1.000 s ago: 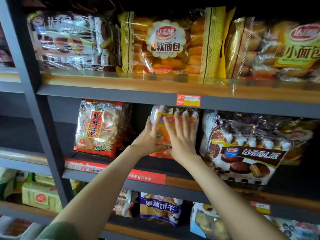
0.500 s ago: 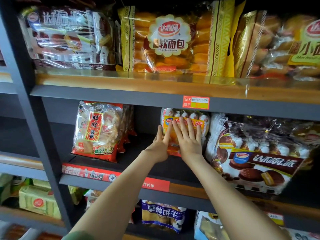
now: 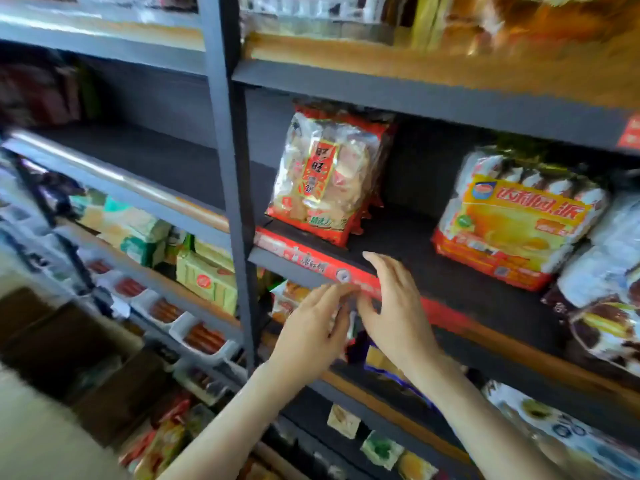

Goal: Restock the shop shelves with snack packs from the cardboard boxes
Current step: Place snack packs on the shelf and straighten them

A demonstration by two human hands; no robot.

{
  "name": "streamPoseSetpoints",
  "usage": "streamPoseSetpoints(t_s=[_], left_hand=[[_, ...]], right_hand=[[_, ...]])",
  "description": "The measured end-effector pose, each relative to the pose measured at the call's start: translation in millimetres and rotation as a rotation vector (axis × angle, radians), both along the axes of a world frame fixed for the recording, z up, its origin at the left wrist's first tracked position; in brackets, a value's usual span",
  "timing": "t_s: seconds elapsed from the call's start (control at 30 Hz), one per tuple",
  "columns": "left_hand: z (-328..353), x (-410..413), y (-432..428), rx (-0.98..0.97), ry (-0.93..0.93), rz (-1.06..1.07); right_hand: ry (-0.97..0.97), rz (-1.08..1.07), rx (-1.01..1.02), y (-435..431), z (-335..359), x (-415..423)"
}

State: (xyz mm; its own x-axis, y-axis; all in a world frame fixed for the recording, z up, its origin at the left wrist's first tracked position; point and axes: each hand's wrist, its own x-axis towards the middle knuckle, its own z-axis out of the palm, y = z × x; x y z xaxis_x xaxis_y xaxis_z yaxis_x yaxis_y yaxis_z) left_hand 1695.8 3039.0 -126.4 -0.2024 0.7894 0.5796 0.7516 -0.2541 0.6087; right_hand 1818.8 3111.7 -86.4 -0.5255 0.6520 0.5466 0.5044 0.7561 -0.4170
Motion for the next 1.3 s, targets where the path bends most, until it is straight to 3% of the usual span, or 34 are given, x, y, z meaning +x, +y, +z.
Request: streamPoseSetpoints(t_s=[0.17,0.37,0.47,0.57,0.73,0.9,1.07,1.3], left_hand=[[-78,-61,-71,-0.189,-0.083,0.213],[-245,-100,-170,-0.504,-0.335,0.545],[-350,-89,-225,-0.726,-0.433,0.614],[-475,-81,-253,-0.811,-0.393,0.680],[-669,-69,-248,-1.021,-0.083,0.627],[-799,-86,-231,-1.247,0.057,0.481],[-849,-89,-236,-1.296,0.155,0.477],[-851,-88,-233,-1.230,0.206,0.558]], right_hand=[[-0.105,0.152,0.081,-42,-67,-73],[-0.503,0.372,-0.516,-86,-220,-122],[-0.709,0.399,-0.614,-101,-323,-123],[-0.798,0.346,-0.711,-111,-448,-126],[-0.876,0.266,-0.733,-123,-682,-114],[-1.113,0.324,-0.485,-117,-866,-109],[-1.341,0.325,-0.469,-114,-974,-124],[-1.128,0.279,-0.210,-121,-998,-115]])
